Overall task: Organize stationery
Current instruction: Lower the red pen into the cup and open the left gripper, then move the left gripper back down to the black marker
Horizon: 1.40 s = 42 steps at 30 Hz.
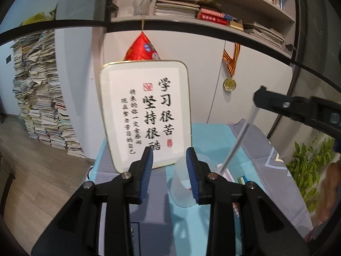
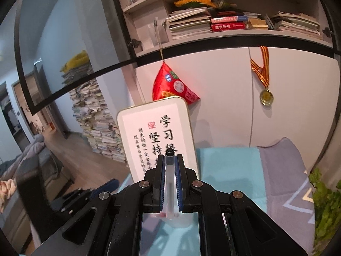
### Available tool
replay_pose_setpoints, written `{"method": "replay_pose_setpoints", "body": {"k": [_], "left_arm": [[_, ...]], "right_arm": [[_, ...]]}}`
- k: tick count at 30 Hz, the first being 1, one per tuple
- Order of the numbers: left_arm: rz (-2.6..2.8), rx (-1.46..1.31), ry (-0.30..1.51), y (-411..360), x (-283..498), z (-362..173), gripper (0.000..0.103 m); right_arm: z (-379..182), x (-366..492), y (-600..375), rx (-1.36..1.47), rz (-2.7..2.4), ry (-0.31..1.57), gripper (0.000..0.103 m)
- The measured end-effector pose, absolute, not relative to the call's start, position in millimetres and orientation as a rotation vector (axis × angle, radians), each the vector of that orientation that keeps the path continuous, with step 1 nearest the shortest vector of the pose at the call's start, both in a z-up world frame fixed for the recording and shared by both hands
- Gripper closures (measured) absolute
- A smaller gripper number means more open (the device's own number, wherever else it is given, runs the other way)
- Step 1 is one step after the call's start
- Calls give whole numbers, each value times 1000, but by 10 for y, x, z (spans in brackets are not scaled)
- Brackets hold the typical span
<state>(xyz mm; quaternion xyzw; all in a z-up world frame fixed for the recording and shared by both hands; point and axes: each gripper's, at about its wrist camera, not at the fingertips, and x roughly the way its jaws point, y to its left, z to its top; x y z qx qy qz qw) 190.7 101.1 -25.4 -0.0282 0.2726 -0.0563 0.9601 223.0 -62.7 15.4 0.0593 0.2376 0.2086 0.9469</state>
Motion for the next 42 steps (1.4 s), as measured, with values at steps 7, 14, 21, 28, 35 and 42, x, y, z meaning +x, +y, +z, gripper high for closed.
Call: {"method": "replay_pose_setpoints", "body": {"k": [7, 14, 21, 28, 35, 42], "left_arm": [[-96, -81, 559, 1152, 1837, -287, 73], [-109, -69, 588, 1119, 1818, -384, 73], [-120, -54, 609, 1094, 1776, -460, 73], [-115, -60, 629, 1121, 1740, -512, 73], [-121, -43, 635, 1088, 1682, -524, 73], [-127, -35, 649, 1031, 1611, -542, 73]], "right_arm": [[80, 2282, -461, 61, 389, 473, 93], [-57, 2349, -428, 33, 371, 517, 93], [-251, 2381, -374, 5, 373, 588, 93], [-376, 2375, -346, -14, 373, 631, 93], [-527, 2364, -380, -1, 376, 695, 93], [-549, 2241, -441, 19, 389, 724, 93]]}}
